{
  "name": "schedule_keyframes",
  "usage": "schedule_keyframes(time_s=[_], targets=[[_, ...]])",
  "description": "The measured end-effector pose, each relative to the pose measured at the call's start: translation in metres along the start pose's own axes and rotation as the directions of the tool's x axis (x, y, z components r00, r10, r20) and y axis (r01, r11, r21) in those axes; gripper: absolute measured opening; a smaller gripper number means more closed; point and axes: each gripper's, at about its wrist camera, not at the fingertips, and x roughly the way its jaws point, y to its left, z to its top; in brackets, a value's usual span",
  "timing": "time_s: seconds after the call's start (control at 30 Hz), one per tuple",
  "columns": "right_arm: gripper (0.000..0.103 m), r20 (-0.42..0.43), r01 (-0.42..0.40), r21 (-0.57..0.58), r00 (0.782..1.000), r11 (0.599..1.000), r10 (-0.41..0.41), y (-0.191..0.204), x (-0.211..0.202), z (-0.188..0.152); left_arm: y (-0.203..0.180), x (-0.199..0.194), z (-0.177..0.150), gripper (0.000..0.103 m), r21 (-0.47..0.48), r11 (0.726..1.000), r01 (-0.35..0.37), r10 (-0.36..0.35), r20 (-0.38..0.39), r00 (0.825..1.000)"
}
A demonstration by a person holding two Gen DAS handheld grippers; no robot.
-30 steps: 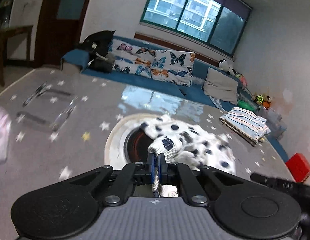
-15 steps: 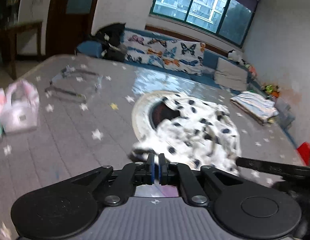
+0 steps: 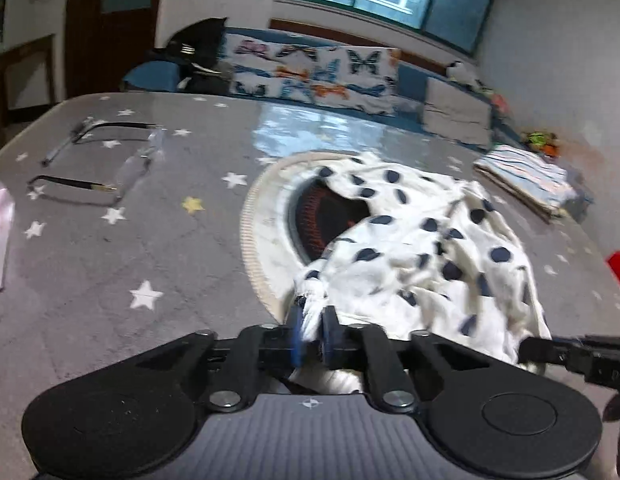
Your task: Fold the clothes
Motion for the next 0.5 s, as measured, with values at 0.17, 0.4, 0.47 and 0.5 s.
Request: schedule_keyframes(time_s=[0.17,0.4,0.47,0.5], targets=[[0.005,0.04,-0.05,-0.069,0.998,0.996,0.053,0.015,-0.04,0.002,-0.003,-0.038,-0.002,0.007,-0.034,0.997,0.063,-0.063,0.007,0.998],[0.005,-0.023,-0.133,-0.178,0.991,0.975,0.13,0.035,-0.098,-0.021,-0.016,-0.103,-0.034,0.007,0.011,0.991,0.134,-0.133,-0.021,0.991],[0.005,-0.062,-0.148,-0.182,0.988,0.972,0.139,0.034,-0.104,-0.03,-0.02,-0.113,-0.048,0.007,0.026,0.988,0.155,-0.153,-0.047,0.987],[0.005,-0.081,-0.147,-0.184,0.988,0.972,0.134,0.033,-0.105,-0.034,-0.021,-0.113,-0.053,0.007,0.035,0.987,0.159,-0.156,-0.064,0.986]])
